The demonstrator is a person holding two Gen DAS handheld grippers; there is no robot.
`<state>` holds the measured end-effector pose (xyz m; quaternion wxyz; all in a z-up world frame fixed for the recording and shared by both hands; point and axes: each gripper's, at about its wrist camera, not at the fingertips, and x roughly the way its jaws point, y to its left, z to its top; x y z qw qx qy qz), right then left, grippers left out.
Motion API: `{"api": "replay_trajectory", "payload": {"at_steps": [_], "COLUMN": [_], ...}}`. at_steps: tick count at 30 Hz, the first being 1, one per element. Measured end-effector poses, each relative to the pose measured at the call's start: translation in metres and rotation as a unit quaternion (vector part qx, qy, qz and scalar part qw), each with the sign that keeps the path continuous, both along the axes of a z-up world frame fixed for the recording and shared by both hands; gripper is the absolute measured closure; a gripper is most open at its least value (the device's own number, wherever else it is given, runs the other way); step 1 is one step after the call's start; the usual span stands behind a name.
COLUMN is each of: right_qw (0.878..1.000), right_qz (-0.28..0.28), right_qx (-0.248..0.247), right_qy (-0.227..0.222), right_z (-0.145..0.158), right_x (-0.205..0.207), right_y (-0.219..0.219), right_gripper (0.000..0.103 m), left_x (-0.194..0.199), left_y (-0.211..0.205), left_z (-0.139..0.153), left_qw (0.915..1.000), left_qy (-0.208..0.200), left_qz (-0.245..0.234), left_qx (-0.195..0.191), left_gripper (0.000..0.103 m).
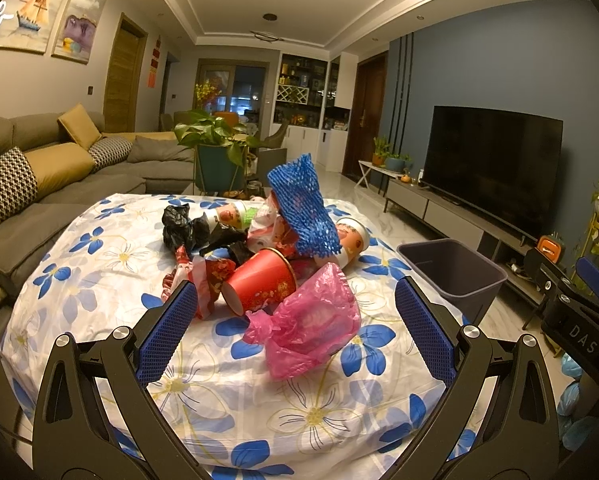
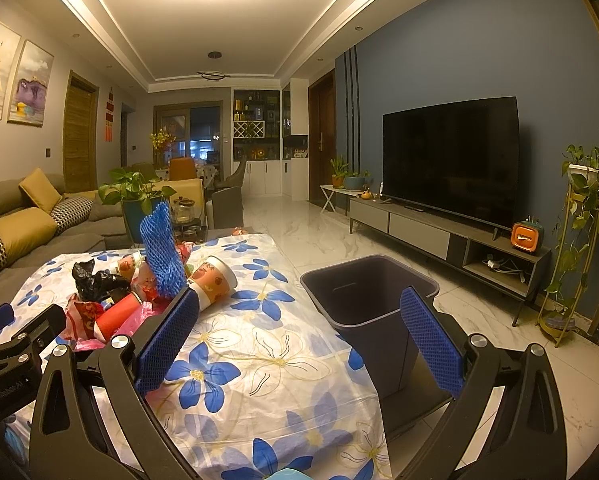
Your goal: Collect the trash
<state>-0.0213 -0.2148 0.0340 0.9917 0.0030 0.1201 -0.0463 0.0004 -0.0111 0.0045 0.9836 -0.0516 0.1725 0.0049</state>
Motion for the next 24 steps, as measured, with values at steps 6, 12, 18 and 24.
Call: {"api": "replay_trajectory", "payload": {"at_steps": [6,12,18,24], "right_qw": [1.000,1.000,1.000,0.999], "right_qz": [0.001,0.002,0.008,0.034], "right_qx": [0.000,0.001,0.003,0.015], "right_qy": [0.001,0.003,0.002,0.013], "right_z": [0.000,-0.001,-0.007,-0.021], "right_x": [0.001,0.002,0.009,0.025], "right_y": [0.000,0.001,0.003,0.010], "right_gripper": [0.006,0.006,0.006,0.006], "left_x": [-0.001,0.000,0.000,0.006], "left_y": [-0.005,-0.005,-0.006,0.006], "left_z": [0.000,-0.001,-0.002,-0.014], "left_qw": [1.0000,1.0000,1.0000,0.9997], "left_qy": [0.000,0.001,0.000,0.006], "left_qz": [-0.001,-0.001,0.000,0.018], "left_qx": [0.000,-0.001,-0.003,-0.012], "left_gripper": [0.006,0.006,0.006,0.006]}}
